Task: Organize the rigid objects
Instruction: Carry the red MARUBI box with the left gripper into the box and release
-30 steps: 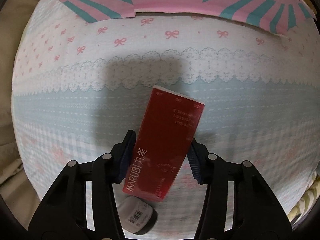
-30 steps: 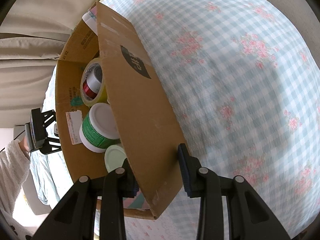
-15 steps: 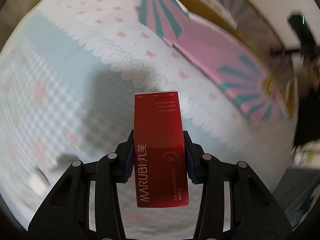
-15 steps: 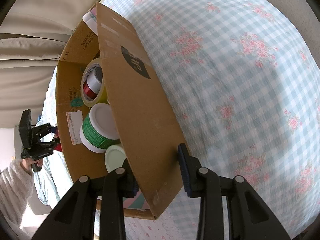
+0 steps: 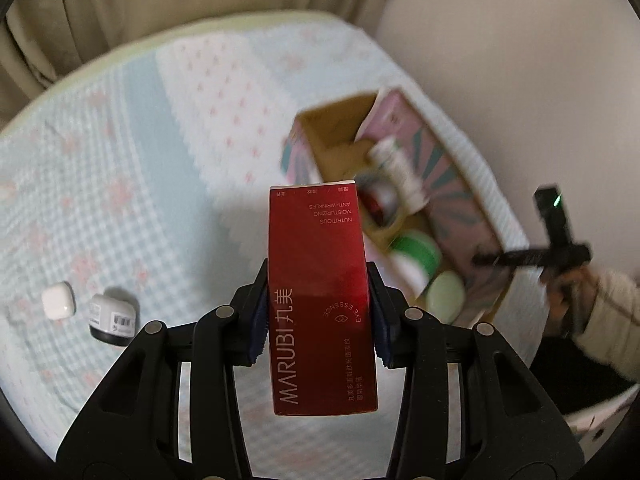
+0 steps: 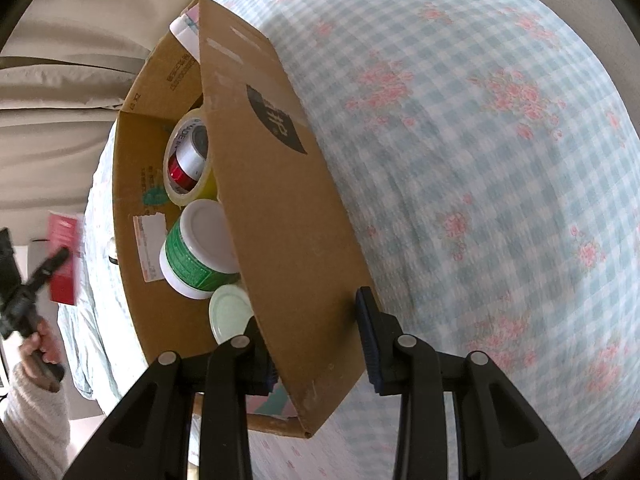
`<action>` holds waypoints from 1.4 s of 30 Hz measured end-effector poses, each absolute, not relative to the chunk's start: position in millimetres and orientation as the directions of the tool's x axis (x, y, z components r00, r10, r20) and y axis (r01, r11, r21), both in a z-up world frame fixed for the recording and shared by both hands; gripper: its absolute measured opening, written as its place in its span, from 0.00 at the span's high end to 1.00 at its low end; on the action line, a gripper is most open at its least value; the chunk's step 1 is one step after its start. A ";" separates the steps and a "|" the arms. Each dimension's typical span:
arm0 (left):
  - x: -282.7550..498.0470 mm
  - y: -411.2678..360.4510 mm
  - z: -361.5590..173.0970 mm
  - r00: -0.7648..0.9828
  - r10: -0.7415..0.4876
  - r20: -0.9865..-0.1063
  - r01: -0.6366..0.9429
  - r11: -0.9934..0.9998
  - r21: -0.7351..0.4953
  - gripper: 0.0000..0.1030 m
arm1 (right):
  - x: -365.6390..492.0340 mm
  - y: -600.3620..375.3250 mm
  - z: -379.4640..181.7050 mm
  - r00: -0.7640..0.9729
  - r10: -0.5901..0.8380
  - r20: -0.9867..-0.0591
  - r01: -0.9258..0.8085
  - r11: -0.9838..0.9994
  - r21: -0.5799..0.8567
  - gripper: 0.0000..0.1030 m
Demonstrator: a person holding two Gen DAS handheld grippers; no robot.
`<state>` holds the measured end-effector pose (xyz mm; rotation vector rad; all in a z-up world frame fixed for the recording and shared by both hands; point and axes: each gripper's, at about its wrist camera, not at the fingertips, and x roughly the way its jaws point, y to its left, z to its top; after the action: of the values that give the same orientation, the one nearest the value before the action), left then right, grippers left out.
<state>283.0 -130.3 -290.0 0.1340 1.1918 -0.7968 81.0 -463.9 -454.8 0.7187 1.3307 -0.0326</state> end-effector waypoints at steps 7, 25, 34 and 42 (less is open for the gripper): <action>284.4 -195.5 -263.7 0.219 -0.572 -0.790 0.517 0.755 -0.403 0.63 | 85.7 -463.7 -457.0 0.262 0.385 -0.885 0.401 0.791 0.462 0.70; 280.2 -327.1 -361.3 0.198 -0.486 -0.851 0.429 0.824 -0.370 0.63 | 84.2 -466.5 -459.7 0.259 0.389 -0.884 0.395 0.793 0.464 0.70; 271.8 -331.2 -360.6 0.245 -0.393 -0.886 0.416 0.868 -0.270 0.00 | 83.2 -467.7 -459.0 0.254 0.396 -0.882 0.386 0.795 0.468 0.69; 275.0 -322.3 -360.6 0.233 -0.407 -0.883 0.385 0.873 -0.300 0.00 | 83.7 -465.7 -458.0 0.253 0.396 -0.883 0.379 0.799 0.466 0.70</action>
<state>275.0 -322.3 -360.6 -0.0208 1.2200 -0.5434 83.7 -465.7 -458.0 0.6991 1.3486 0.0124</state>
